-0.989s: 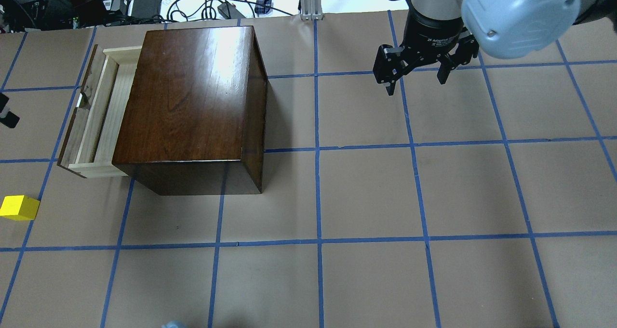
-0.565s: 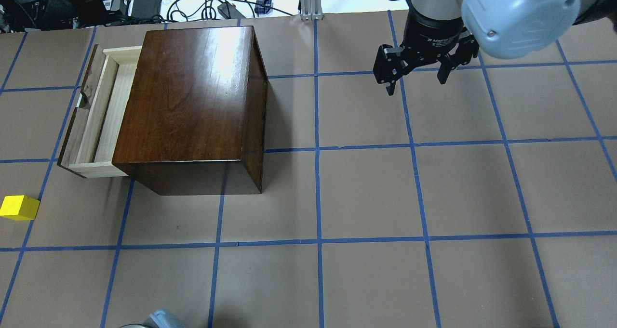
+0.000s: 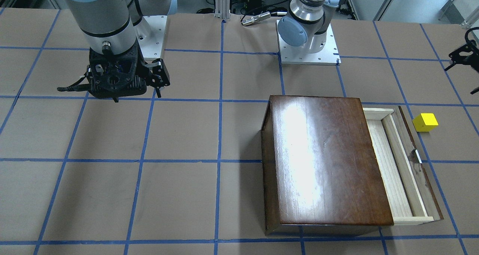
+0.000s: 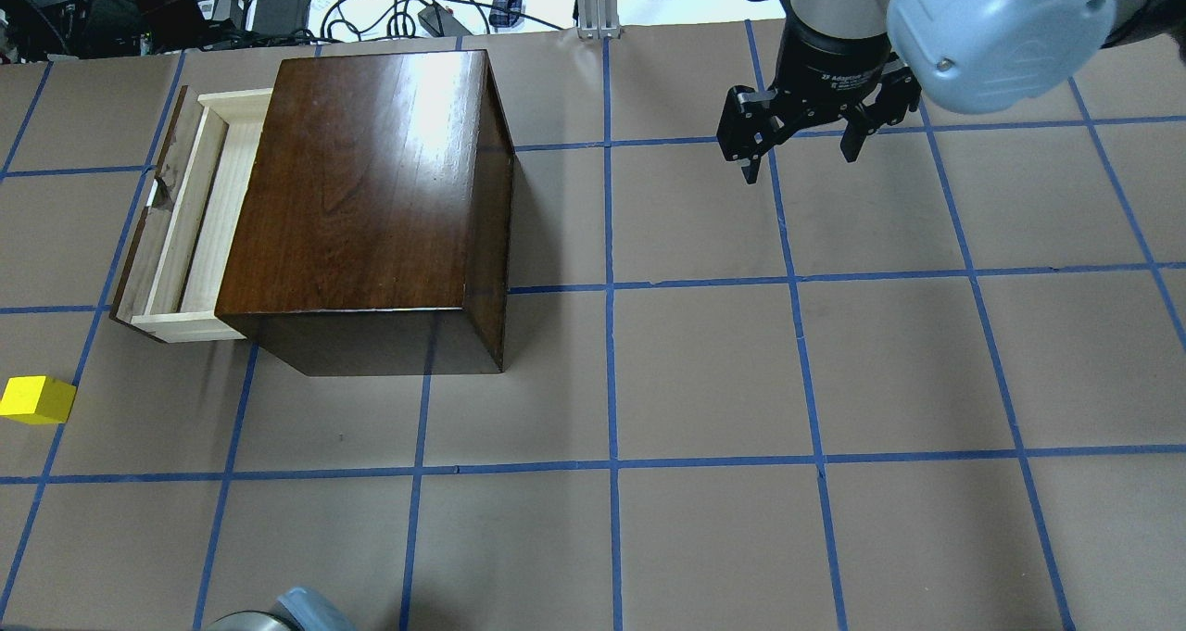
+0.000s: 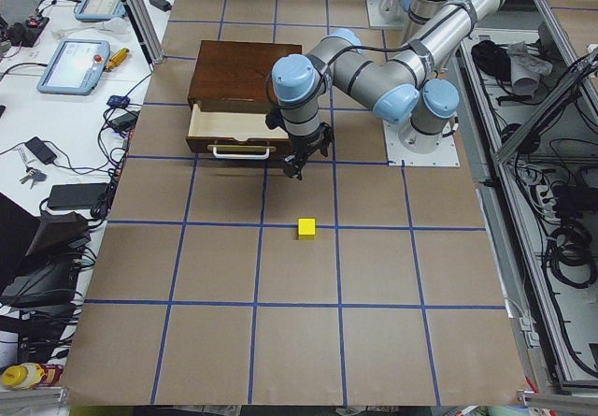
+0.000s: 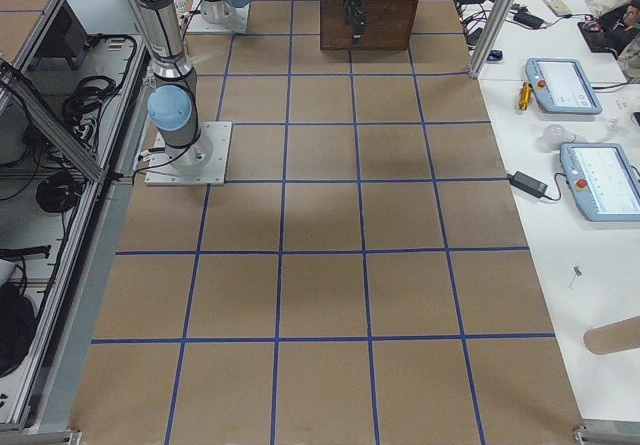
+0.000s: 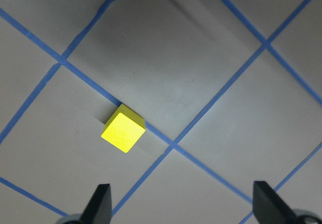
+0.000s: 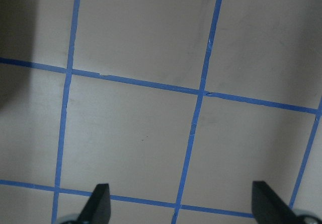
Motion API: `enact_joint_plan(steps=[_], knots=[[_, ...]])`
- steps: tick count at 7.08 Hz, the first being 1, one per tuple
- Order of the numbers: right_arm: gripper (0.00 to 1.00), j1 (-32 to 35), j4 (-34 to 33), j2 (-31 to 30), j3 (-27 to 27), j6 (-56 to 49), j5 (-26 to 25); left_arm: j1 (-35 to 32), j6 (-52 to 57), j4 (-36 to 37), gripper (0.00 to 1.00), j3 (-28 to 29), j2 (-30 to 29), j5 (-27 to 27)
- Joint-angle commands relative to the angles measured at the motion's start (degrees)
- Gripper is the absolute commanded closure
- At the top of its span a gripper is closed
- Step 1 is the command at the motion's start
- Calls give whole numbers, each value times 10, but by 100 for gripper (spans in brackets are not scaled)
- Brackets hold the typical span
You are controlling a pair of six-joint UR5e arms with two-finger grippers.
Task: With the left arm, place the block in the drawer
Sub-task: 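Lower the left gripper over the yellow cube and close on it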
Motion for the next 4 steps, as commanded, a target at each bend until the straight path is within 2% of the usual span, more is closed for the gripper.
enact_joint_plan(steps=[1, 3, 4], knots=[[0, 0, 0, 0, 0, 1, 0, 33, 168, 130, 0, -85, -8, -2], [0, 0, 0, 0, 0, 0, 1, 60, 309, 230, 0, -145, -23, -74], [0, 0, 0, 0, 0, 0, 0, 76, 357, 237, 0, -160, -36, -105]])
